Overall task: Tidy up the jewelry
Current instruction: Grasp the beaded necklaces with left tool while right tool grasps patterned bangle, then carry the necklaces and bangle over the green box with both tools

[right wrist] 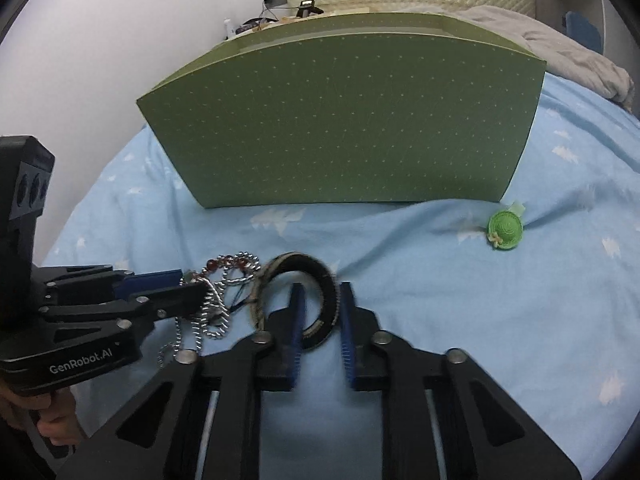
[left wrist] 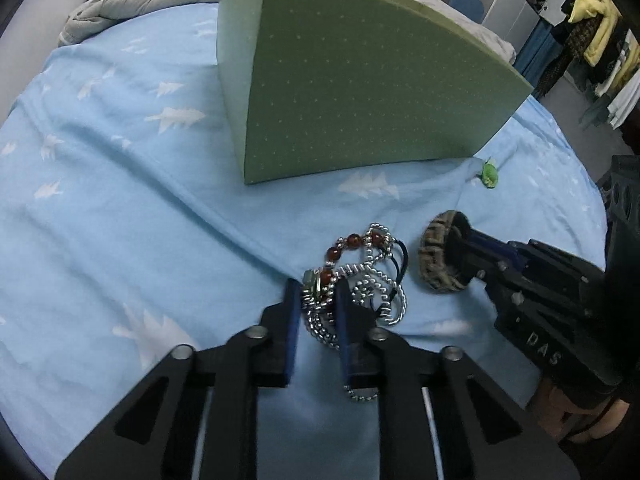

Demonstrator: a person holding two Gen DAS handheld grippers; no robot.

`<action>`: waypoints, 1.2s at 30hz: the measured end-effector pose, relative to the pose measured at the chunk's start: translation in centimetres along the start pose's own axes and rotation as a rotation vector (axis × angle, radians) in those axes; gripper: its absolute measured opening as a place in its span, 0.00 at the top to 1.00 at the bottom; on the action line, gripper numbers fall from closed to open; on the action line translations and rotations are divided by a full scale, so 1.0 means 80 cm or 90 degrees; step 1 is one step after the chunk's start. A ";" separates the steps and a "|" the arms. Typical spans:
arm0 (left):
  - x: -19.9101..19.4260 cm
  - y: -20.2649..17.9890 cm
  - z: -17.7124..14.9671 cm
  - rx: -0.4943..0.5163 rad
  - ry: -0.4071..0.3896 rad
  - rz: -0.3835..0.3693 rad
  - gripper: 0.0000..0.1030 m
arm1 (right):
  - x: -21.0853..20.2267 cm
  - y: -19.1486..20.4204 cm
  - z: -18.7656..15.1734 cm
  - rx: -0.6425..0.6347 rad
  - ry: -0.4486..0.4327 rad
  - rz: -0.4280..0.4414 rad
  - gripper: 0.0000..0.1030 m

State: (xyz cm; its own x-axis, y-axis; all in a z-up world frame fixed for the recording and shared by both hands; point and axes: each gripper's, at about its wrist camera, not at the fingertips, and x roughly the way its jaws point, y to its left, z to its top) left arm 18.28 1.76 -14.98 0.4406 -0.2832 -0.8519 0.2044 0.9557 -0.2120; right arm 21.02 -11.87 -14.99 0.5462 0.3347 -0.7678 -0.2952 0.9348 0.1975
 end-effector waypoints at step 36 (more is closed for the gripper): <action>-0.170 -0.039 0.019 -0.007 -0.144 -0.082 0.91 | -0.168 0.017 -0.002 0.043 -0.106 -0.042 0.93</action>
State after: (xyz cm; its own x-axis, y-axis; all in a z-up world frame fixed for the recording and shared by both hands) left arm 13.01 2.50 -2.00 0.5958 -0.4118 -0.6896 0.2628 0.9113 -0.3171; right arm 13.19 -15.10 -4.50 0.6866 0.2823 -0.6700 -0.2047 0.9593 0.1944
